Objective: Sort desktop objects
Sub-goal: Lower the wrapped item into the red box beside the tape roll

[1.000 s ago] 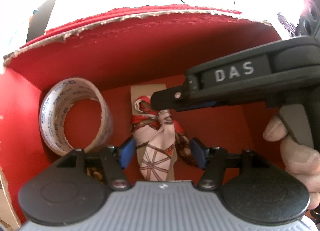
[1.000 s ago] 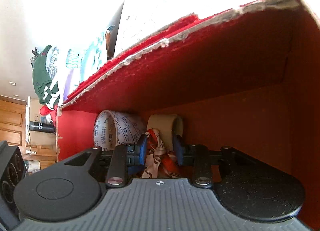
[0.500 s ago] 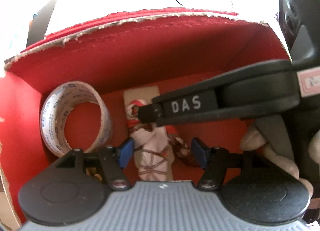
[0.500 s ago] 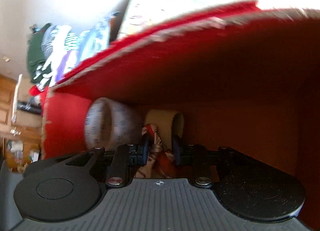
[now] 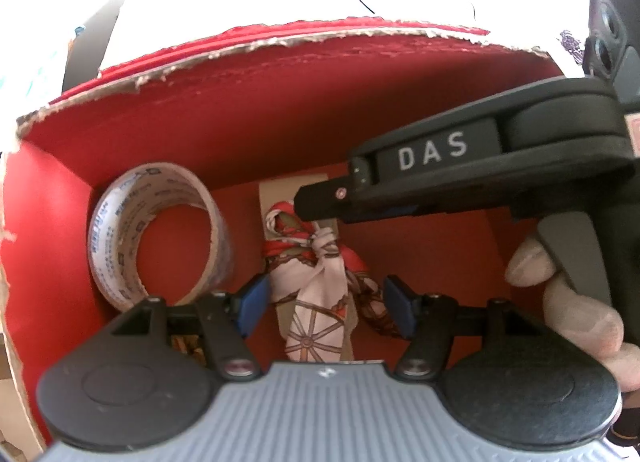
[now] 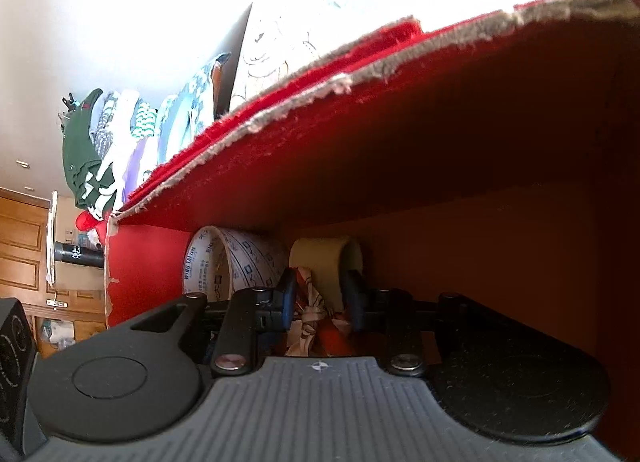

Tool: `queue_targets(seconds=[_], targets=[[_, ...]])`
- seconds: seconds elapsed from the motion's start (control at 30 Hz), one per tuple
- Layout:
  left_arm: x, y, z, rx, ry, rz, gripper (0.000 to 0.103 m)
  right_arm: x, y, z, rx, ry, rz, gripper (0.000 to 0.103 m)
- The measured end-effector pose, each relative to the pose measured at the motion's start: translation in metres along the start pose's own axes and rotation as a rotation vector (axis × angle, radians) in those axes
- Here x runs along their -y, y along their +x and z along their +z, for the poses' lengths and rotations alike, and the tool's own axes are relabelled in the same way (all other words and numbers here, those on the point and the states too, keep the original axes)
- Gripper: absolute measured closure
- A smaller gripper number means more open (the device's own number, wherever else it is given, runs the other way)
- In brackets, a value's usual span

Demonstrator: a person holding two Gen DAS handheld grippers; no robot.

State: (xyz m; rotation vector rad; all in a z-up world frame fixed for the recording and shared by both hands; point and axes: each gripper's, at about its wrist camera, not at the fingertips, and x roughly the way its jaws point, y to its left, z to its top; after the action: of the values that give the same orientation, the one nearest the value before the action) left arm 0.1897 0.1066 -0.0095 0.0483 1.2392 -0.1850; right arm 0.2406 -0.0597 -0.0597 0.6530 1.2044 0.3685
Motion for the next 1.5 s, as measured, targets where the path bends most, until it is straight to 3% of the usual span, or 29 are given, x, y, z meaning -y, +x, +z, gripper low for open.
queue_targets(seconds=[0.2,0.4,0.63,0.77,0.87,1.5], targets=[[0.003,-0.003,0.001,0.016,-0.01,0.029,0.037,0.011,-0.013,-0.003,0.065,0.004,0.028,0.074],[0.006,-0.006,0.002,0.033,-0.023,0.061,0.037,0.018,-0.017,-0.003,0.097,-0.005,-0.057,0.074],[0.002,-0.006,-0.007,0.04,-0.032,0.072,0.037,0.021,-0.006,-0.002,0.019,-0.038,-0.075,0.074],[0.003,-0.007,-0.007,0.039,-0.039,0.071,0.037,0.016,-0.001,-0.005,-0.002,-0.068,-0.054,0.082],[0.004,-0.007,-0.006,0.038,-0.044,0.076,0.036,0.015,0.002,-0.006,-0.018,-0.086,-0.062,0.082],[0.014,-0.011,-0.002,0.044,-0.045,0.1,0.041,-0.007,0.031,-0.001,-0.058,-0.129,-0.001,0.088]])
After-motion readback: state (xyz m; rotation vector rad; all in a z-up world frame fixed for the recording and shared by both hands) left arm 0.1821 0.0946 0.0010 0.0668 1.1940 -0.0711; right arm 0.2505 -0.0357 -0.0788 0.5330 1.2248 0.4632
